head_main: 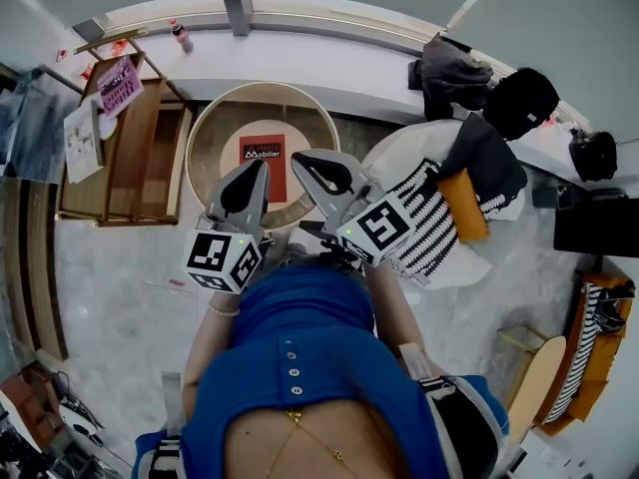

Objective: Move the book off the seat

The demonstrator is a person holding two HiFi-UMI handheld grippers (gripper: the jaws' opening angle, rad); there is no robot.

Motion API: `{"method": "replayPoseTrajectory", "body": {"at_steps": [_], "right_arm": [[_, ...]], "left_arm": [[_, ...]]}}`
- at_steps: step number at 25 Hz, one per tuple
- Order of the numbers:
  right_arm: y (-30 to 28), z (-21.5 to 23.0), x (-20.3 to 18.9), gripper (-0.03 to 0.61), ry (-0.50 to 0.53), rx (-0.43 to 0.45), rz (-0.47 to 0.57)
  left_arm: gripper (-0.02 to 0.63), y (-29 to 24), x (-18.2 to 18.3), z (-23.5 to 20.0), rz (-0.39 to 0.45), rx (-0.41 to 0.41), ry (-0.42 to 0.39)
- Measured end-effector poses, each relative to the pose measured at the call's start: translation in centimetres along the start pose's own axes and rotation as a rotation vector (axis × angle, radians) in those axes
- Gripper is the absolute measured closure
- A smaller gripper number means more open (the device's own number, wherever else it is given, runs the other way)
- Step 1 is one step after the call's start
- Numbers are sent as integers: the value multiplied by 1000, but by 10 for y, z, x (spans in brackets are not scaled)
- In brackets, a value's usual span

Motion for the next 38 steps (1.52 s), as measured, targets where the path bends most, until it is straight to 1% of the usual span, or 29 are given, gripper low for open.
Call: {"method": "replayPoseTrajectory", "body": {"at_steps": [18,31,38], "right_arm": [[-1,-4,-1,578,-6,58,2],[-13,-23,-4,580,-12,128,-15],[-14,-21,-6,579,-22,119,-16]], "left_arm": [[612,4,-2,9,-2,39,-17],[612,22,-6,-4,16,102,17],[612,20,-6,-6,11,97,14]]}}
Point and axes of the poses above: the fingertips, and each gripper's own axes: y backward along the fingers, z to its right, x out of its top, the point moved 4 cm from there along y, backward along the fingers, and after that the axes turned 3 degrees about x, right-handed, at the moved point
